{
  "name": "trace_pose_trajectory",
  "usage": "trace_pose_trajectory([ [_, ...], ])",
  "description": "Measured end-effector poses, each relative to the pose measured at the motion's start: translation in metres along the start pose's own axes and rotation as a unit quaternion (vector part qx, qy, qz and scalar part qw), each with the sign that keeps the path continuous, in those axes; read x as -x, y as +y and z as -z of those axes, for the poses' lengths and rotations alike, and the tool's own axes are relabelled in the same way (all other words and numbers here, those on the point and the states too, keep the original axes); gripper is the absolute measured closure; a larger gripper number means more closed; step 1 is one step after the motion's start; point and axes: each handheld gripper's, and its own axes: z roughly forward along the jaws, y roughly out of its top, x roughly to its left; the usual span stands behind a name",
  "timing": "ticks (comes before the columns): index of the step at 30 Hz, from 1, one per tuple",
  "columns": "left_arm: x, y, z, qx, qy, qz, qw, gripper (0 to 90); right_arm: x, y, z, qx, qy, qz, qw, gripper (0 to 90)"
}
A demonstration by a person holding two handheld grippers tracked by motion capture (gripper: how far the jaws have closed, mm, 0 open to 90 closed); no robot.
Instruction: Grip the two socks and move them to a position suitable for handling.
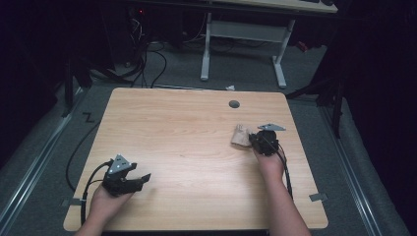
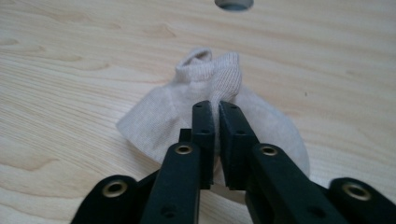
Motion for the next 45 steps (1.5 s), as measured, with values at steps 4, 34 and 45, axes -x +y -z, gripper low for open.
trace_pose_trajectory([
  [4,0.0,0.0,-0.001,-0.001,-0.001,-0.001,1.0,30.5,-0.01,0.005,0.009,0.027,0.012,0.009,0.9995,86.8],
  [34,0.0,0.0,-0.001,-0.002,0.001,0.0,1.0,30.6,-0.034,0.04,0.078,0.141,0.049,0.027,0.9884,86.8],
  [45,0.0,0.0,-0.001,-0.003,0.001,0.002,1.0,31.1,-0.06,0.037,0.096,0.162,0.079,0.055,0.982,86.8],
])
